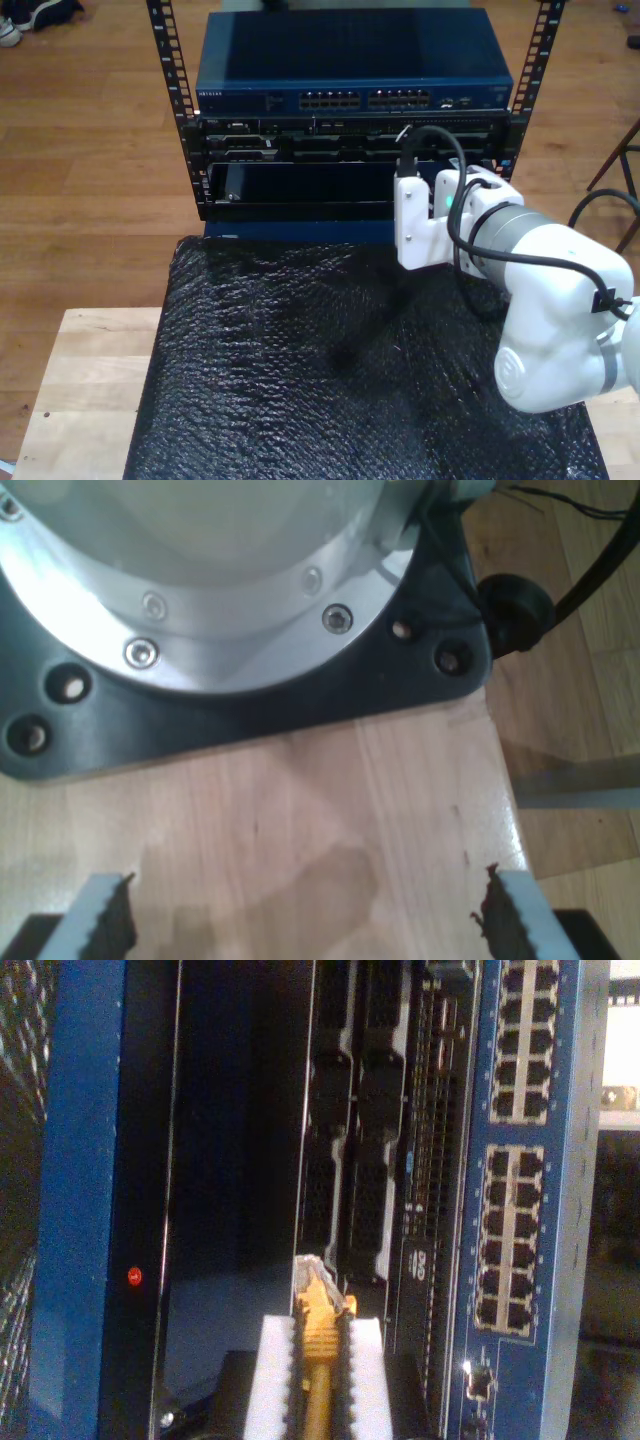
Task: Grab the cable and plug it in
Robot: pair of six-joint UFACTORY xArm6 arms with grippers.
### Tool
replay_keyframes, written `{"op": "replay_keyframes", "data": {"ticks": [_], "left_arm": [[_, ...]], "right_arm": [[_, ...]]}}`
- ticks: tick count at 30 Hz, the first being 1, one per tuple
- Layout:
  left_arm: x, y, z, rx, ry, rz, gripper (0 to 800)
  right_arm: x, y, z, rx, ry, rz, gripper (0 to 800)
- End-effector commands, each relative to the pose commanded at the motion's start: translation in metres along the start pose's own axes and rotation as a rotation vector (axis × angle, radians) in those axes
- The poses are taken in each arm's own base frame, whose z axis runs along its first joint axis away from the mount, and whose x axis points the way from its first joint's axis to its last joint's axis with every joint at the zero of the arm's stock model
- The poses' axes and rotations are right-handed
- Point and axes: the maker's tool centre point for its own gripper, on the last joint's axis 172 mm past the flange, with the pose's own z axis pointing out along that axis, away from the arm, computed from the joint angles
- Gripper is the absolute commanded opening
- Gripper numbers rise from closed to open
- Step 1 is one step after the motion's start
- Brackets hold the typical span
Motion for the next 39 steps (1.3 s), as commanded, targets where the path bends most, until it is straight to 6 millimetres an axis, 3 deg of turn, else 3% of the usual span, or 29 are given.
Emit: {"op": "replay_keyframes", "data": {"ticks": [3,7,10,15,19,30,33,39], "left_arm": [[0.0,0.0,0.0,0.0,-0.002,0.0,800],[0.0,0.0,0.0,0.0,0.0,0.0,800],[0.0,0.0,0.0,0.0,-0.002,0.0,800],[0.0,0.0,0.0,0.0,-0.002,0.0,800],[0.0,0.0,0.0,0.0,0.0,0.0,800],[0.0,0.0,0.0,0.0,-0.002,0.0,800],[0.0,0.0,0.0,0.0,-0.002,0.0,800],[0.0,0.0,0.0,0.0,0.0,0.0,800]], "right_arm": [[0.025,-0.013,-0.004,0.014,0.042,-0.026,0],[0.025,0.003,0.0,-0.012,0.042,-0.034,0],[0.026,0.004,0.0,-0.015,0.043,-0.038,0],[0.006,0.03,0.006,-0.059,0.009,-0.034,0],[0.001,0.05,0.025,-0.167,-0.003,-0.023,0],[-0.038,0.056,0.027,-0.236,-0.067,0.003,0],[-0.038,0.062,0.024,-0.268,-0.067,0.011,0],[-0.039,0.065,0.04,-0.308,-0.063,0.039,0]]}}
